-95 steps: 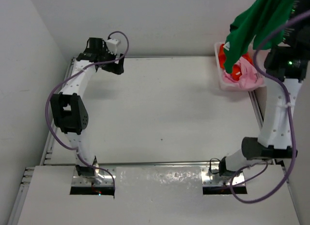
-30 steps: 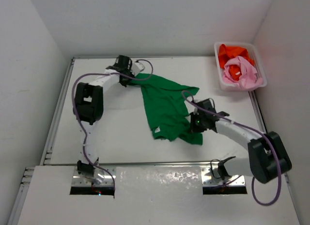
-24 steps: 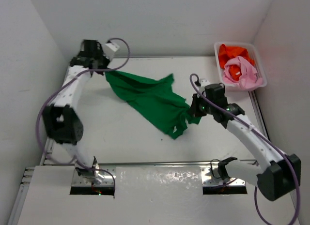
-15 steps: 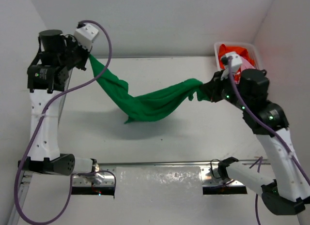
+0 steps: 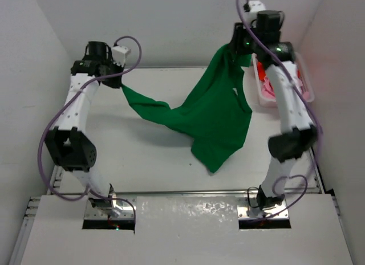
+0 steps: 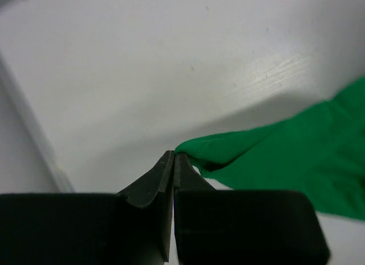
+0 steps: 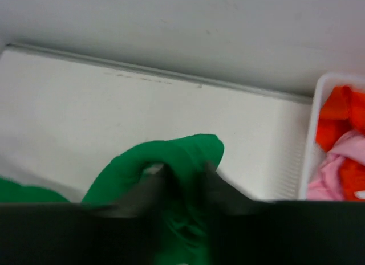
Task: Fold and stack the t-shirts
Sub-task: Flatten out the tshirt
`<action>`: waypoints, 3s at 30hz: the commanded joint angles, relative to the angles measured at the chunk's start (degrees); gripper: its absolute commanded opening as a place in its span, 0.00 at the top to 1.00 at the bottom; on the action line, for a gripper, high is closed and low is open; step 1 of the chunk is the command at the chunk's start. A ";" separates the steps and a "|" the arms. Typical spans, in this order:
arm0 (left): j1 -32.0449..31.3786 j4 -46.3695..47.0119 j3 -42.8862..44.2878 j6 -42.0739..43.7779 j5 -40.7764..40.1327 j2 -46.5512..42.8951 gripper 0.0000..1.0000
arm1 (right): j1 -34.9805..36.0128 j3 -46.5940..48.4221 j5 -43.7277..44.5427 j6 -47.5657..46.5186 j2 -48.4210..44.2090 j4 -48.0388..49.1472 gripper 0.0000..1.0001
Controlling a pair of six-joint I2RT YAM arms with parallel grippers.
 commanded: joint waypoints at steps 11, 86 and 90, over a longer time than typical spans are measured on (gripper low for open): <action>1.94 9.93 -6.85 -9.19 13.10 19.35 0.90 | -4.79 -7.77 5.70 2.53 17.67 8.06 0.01; 10.73 6.97 23.02 -3.59 18.65 8.90 1.00 | -5.67 -19.67 -9.67 12.02 -9.70 20.45 1.00; 11.52 -1.28 16.11 5.80 15.65 1.70 1.00 | -5.67 -31.45 -10.99 11.41 -20.15 20.72 1.00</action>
